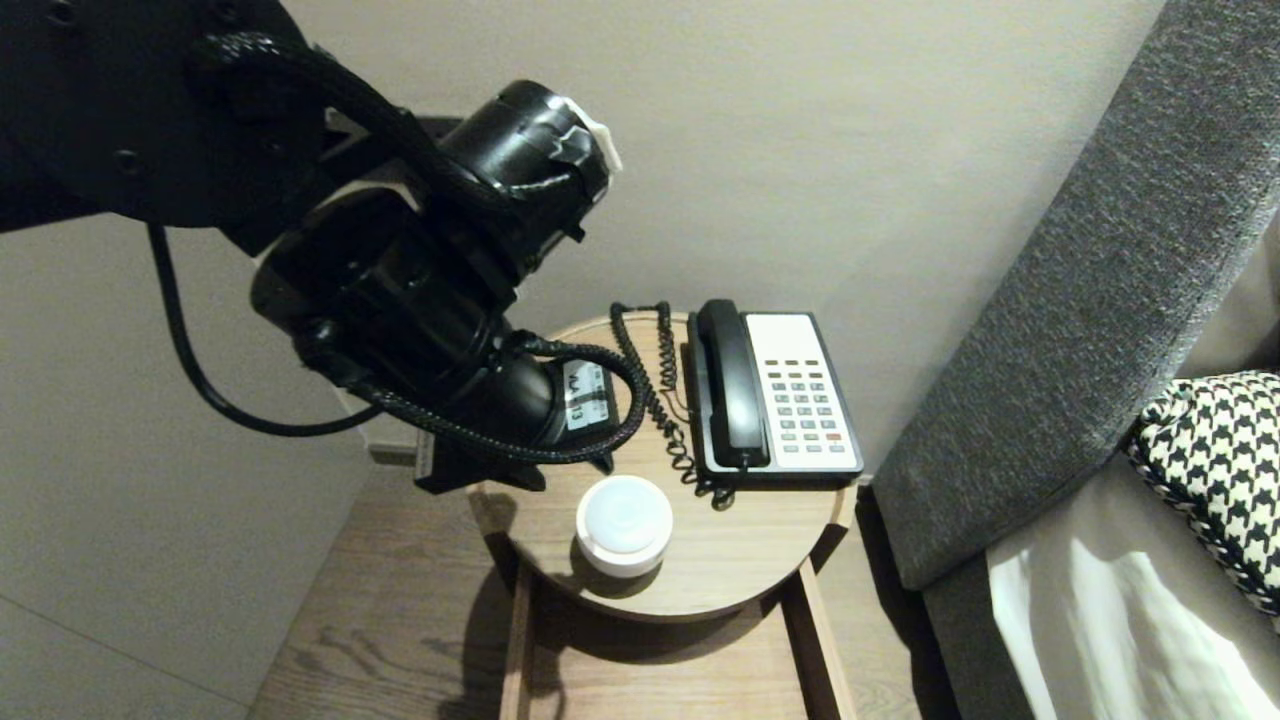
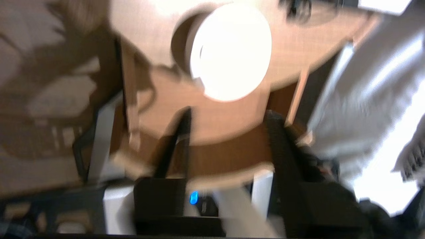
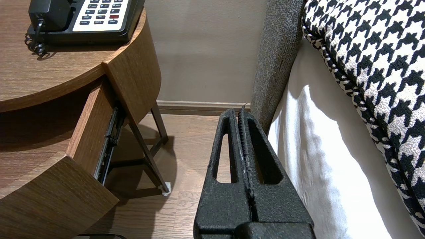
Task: Close the nightstand drawer
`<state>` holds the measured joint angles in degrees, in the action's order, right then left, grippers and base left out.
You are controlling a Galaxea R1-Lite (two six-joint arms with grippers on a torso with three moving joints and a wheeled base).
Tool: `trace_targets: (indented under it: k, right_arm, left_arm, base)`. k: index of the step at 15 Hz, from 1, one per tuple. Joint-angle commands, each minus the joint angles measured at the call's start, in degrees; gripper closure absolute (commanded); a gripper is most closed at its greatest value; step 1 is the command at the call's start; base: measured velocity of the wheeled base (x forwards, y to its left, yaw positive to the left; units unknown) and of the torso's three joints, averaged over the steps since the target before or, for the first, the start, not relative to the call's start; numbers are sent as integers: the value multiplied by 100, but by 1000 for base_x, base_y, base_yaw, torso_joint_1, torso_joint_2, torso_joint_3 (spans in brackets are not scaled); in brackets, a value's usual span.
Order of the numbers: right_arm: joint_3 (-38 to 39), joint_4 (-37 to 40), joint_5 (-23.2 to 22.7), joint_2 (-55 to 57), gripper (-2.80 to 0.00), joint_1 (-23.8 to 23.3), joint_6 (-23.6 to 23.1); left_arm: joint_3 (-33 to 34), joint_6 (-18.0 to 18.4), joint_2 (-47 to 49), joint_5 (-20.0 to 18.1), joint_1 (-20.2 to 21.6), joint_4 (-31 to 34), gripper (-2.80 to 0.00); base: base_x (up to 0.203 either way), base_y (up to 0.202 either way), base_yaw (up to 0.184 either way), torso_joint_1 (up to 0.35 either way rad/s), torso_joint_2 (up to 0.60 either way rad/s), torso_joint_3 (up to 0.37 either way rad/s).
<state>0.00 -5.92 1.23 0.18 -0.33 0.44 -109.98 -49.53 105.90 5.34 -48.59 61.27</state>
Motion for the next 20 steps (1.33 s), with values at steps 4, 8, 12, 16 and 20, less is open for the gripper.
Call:
trace_targets:
  k: [4,8,12,16,20]
  right_arm:
    - [229,-5,0,8,0,-2,0]
    - [229,-5,0,8,0,-2,0]
    - [229,-5,0,8,0,-2,0]
    - [229,-5,0,8,0,-2,0]
    - [229,-5,0,8,0,-2,0]
  left_arm:
    - [834,-121,-948,-650,-54,399,0]
    - [2444,-79,-1488,-834,-394,353,0]
    - [3916,-179,-1718,-969,-1138,-62,0]
    - [4913,-312,-1747,-933,-1811,-523,0]
    - [5605,-326,-1659,-930,-2307,-1129,0]
  base:
    - [0,0,0,0,0,0]
    - [0,0,0,0,0,0]
    - [0,0,0,0,0,0]
    - [0,0,0,0,0,0]
    - [0,0,0,0,0,0]
